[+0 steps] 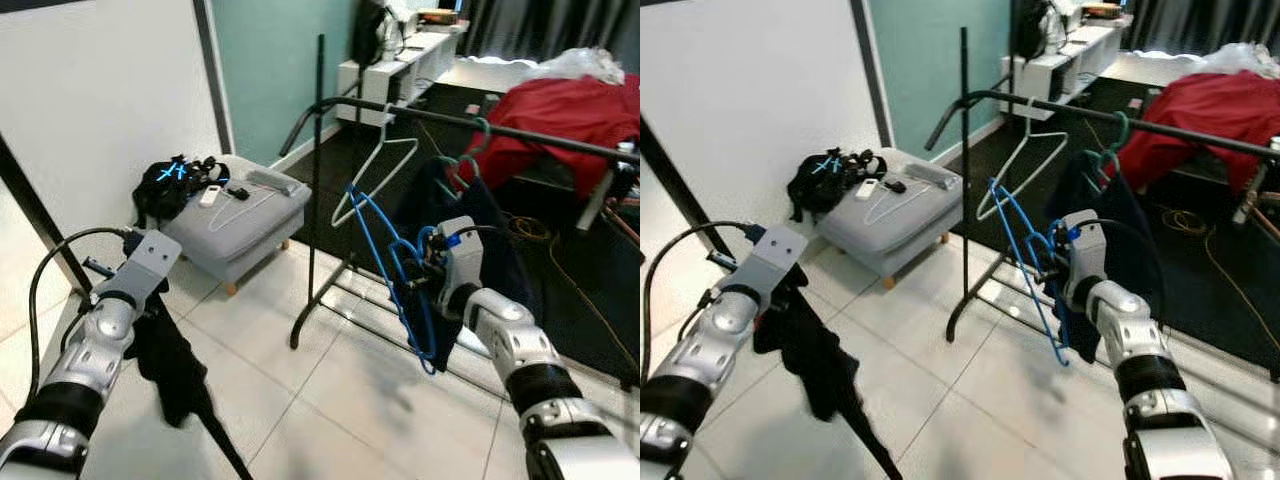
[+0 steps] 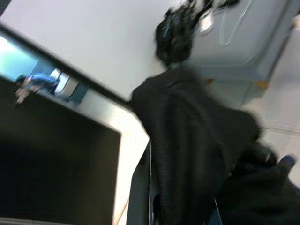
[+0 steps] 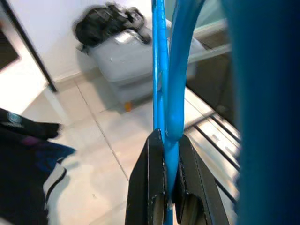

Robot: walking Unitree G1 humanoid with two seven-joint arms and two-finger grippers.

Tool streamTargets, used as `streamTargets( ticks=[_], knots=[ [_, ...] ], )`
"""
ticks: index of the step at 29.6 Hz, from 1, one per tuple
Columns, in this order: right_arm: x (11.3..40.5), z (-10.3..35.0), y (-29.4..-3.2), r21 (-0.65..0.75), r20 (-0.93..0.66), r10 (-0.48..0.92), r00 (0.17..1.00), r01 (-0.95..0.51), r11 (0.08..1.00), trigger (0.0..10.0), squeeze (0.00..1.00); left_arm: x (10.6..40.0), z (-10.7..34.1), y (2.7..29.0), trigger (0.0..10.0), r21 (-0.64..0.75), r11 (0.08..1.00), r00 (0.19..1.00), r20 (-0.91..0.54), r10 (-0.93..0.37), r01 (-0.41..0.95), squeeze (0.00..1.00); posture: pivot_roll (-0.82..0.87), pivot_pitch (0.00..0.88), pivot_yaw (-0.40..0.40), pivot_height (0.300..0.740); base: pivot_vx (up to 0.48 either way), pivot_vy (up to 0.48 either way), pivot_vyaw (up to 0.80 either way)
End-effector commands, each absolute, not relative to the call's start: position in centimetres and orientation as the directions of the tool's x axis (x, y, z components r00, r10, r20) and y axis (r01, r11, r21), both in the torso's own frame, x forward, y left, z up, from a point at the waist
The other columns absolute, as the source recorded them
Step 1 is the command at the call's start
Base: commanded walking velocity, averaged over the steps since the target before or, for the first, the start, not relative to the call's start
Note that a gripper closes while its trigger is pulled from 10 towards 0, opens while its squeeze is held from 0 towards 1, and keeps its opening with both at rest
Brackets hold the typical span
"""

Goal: Hang hanger

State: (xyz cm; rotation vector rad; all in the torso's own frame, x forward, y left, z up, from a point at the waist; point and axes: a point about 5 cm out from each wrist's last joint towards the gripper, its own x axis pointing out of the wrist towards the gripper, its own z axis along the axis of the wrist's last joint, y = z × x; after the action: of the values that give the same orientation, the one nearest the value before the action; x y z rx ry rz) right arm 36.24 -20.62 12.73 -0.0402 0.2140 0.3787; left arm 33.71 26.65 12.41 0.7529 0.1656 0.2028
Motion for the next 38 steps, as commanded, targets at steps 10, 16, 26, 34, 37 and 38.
streamTargets(
  ticks=[10,16,26,34,37,38],
  knots=[
    [34.3,11.7,-20.7,0.010,-0.221,0.397,0.891,-0.405,0.914,10.0,0.00,31.1,11.8,25.3,10.0,0.637,0.765,0.985,-0.053,0.164,-0.093,0.00,0.00,0.007,-0.011,0.740,0.000,0.000,0.80],
    [28.8,10.9,-19.5,0.086,-0.202,0.506,0.838,-0.500,0.862,10.0,0.00,25.7,10.8,22.1,10.0,0.395,0.918,0.991,-0.112,0.069,-0.019,0.00,0.01,0.050,-0.023,0.740,0.000,0.000,0.80],
    [25.8,11.5,-17.3,0.155,-0.182,0.658,0.731,-0.639,0.753,10.0,0.00,21.6,11.1,18.0,10.0,0.124,0.992,0.993,-0.115,0.000,0.015,0.00,0.00,0.098,-0.042,0.740,0.000,0.000,0.80],
    [26.2,12.2,-17.0,0.220,-0.151,0.680,0.718,-0.646,0.731,10.0,0.00,23.1,13.0,18.3,10.0,0.088,0.994,0.998,0.005,0.058,-0.058,0.00,0.04,0.111,-0.063,0.740,0.000,0.000,0.79],
    [25.9,12.4,-17.1,0.238,-0.162,0.684,0.712,-0.644,0.727,10.0,0.00,22.5,13.5,17.7,10.0,0.140,0.988,0.998,0.010,0.069,-0.070,0.00,0.04,0.116,-0.081,0.740,0.000,0.000,0.79],
    [25.9,12.4,-17.1,0.238,-0.162,0.684,0.712,-0.644,0.727,10.0,0.00,22.5,13.5,17.7,10.0,0.140,0.988,0.998,0.010,0.069,-0.070,0.00,0.04,0.116,-0.081,0.740,0.000,0.000,0.79]
  ],
)
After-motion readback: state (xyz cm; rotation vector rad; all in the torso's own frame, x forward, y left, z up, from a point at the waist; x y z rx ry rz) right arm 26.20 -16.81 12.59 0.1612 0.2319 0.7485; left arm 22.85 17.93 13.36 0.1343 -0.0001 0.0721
